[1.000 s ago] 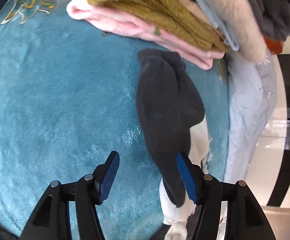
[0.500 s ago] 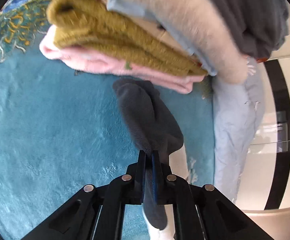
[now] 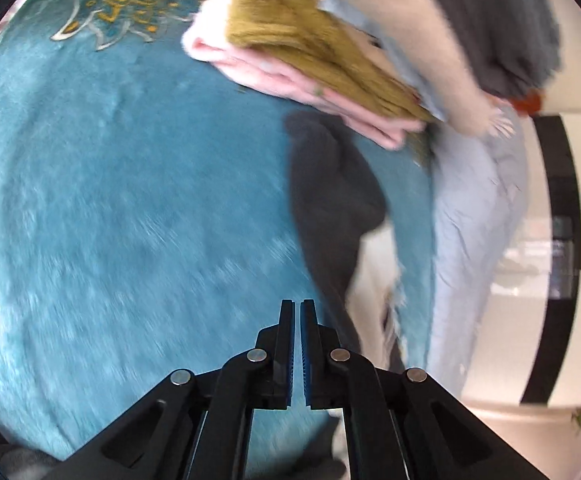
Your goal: Fold clothes
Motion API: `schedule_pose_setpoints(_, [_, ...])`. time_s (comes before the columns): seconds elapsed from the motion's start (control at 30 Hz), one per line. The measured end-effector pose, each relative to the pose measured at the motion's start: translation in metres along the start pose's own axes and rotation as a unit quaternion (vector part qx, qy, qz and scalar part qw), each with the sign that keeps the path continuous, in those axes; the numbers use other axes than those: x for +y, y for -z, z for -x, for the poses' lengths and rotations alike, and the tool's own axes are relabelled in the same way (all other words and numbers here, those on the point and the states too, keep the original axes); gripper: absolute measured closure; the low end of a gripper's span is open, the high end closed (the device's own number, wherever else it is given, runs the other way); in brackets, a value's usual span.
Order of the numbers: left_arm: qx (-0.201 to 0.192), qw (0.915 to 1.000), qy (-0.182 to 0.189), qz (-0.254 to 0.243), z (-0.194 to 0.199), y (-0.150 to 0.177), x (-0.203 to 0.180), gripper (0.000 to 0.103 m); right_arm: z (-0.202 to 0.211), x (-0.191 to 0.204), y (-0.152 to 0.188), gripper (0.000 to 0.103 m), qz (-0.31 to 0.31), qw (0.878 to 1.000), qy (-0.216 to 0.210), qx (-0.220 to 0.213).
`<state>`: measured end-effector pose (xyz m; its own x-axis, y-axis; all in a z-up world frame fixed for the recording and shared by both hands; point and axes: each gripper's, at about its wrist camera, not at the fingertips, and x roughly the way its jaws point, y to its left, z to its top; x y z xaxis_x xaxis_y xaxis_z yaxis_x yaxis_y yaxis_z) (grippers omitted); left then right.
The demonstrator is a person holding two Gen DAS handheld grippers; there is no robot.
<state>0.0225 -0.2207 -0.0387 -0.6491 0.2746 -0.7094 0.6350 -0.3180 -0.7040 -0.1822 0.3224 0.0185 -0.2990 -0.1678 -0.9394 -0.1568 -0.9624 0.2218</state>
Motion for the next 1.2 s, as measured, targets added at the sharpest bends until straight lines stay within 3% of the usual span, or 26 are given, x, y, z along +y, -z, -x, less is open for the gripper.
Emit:
schedule_pose_setpoints(0.13, [0.013, 0.9951, 0.003, -0.098, 0.015, 0.036, -0.032, 0.074, -0.036, 0.02, -0.03, 0.031, 0.014, 0.999, 0.031, 0.028])
schedule_pose_setpoints(0.2, [0.029, 0.9914, -0.008, -0.128, 0.011, 0.049, -0.038, 0.074, -0.047, 0.025, -0.034, 0.048, 0.017, 0.998, 0.037, 0.041])
schedule_pose_setpoints(0.27, [0.045, 0.9867, -0.019, -0.155, 0.006, 0.062, -0.043, 0.074, -0.051, 0.029, -0.033, 0.077, 0.021, 0.998, 0.042, 0.047])
schedule_pose_setpoints(0.37, [0.071, 0.9838, -0.028, -0.162, 0.011, 0.081, -0.031, 0.074, -0.037, 0.035, -0.021, 0.091, 0.046, 0.998, 0.03, 0.025])
schedule_pose_setpoints(0.57, [0.087, 0.981, -0.031, -0.171, -0.006, 0.098, -0.042, 0.073, 0.045, 0.031, 0.056, 0.095, 0.1, 0.991, -0.063, -0.057])
schedule_pose_setpoints(0.67, [0.11, 0.9758, -0.031, -0.186, -0.025, 0.115, -0.06, 0.066, 0.063, 0.035, 0.111, 0.095, 0.143, 0.986, -0.076, -0.045])
schedule_pose_setpoints(0.77, [0.143, 0.968, -0.019, -0.205, -0.048, 0.139, -0.092, 0.061, 0.053, 0.037, 0.159, 0.095, 0.158, 0.984, -0.078, 0.005])
schedule_pose_setpoints(0.83, [0.161, 0.9575, -0.015, -0.239, -0.061, 0.16, -0.122, 0.044, 0.045, 0.036, 0.181, 0.095, 0.157, 0.985, -0.071, 0.028])
schedule_pose_setpoints(0.93, [0.177, 0.9332, -0.031, -0.311, -0.084, 0.191, -0.162, 0.04, 0.042, 0.036, 0.196, 0.092, 0.147, 0.987, -0.061, 0.032])
schedule_pose_setpoints(1.0, [0.184, 0.9117, -0.058, -0.363, -0.103, 0.211, -0.182, 0.039, 0.046, 0.034, 0.194, 0.091, 0.139, 0.988, -0.067, 0.032])
schedule_pose_setpoints(1.13, [0.187, 0.8608, -0.137, -0.453, -0.143, 0.244, -0.201, 0.039, 0.052, 0.03, 0.184, 0.087, 0.138, 0.988, -0.07, 0.031])
schedule_pose_setpoints(1.2, [0.182, 0.8437, -0.159, -0.48, -0.152, 0.254, -0.201, 0.04, 0.053, 0.029, 0.183, 0.087, 0.132, 0.988, -0.071, 0.033])
